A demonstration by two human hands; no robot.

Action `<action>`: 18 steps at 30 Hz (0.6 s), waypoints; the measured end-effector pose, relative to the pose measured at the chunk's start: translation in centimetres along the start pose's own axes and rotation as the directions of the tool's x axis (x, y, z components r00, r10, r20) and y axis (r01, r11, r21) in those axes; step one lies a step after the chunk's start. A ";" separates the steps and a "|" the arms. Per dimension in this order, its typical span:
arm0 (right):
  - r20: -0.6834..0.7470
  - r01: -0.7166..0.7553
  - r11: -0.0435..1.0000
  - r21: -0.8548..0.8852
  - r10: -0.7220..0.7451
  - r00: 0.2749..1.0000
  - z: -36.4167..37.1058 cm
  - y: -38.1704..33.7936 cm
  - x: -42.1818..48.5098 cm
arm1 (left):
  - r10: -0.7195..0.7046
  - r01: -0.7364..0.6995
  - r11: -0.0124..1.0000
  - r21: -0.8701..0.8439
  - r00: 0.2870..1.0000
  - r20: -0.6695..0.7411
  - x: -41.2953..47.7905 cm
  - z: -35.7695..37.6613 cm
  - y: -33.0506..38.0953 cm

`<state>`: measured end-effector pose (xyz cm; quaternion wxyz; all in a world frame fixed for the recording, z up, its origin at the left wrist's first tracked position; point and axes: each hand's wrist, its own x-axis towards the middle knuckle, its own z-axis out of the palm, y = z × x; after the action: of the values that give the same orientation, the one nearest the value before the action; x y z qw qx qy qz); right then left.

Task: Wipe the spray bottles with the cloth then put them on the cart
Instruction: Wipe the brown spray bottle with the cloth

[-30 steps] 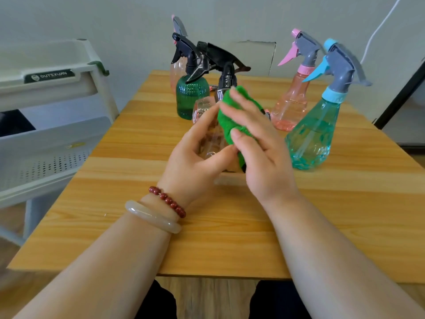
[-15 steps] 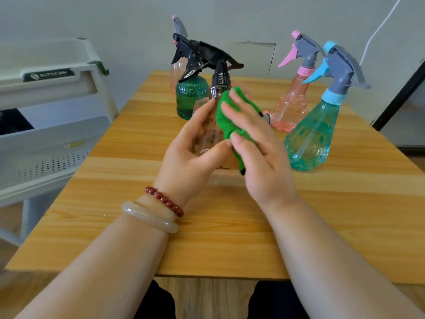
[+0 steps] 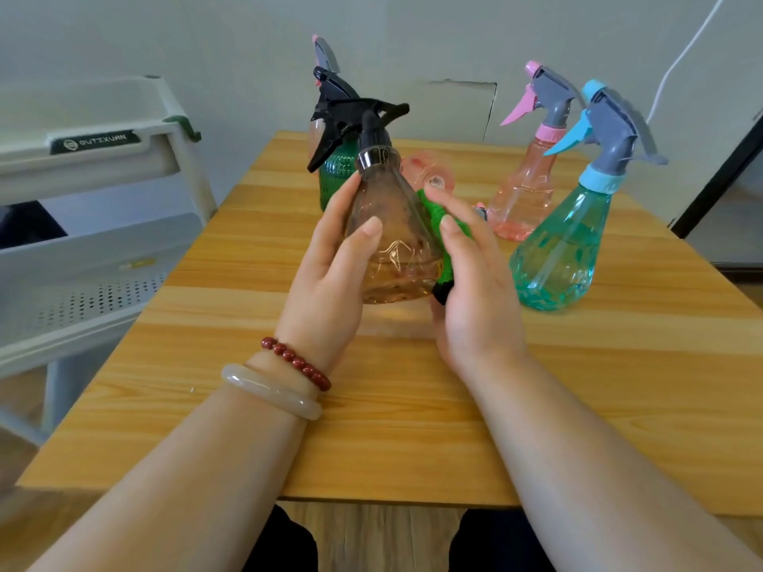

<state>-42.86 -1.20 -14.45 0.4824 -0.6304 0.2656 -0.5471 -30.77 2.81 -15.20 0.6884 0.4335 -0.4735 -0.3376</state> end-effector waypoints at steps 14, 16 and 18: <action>0.234 0.553 0.720 -0.419 -0.503 0.832 0.3 0.6 -0.2 | -0.048 0.048 0.999 -0.023 0.998 0.028 -0.3 -0.2 0.4; 0.195 0.518 0.754 -0.404 -0.482 0.854 0.4 0.6 -0.1 | -0.092 0.093 0.988 -0.123 0.996 0.010 -0.3 -0.2 0.7; 0.030 0.299 0.906 -0.298 -0.304 0.952 0.3 0.6 0.2 | -0.112 0.107 0.976 -0.189 0.994 -0.016 -0.2 -0.1 0.8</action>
<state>-42.39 -1.49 -14.94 0.2888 -0.7249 0.2487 -0.5738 -30.73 3.30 -14.59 0.7127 0.3965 -0.4058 -0.4125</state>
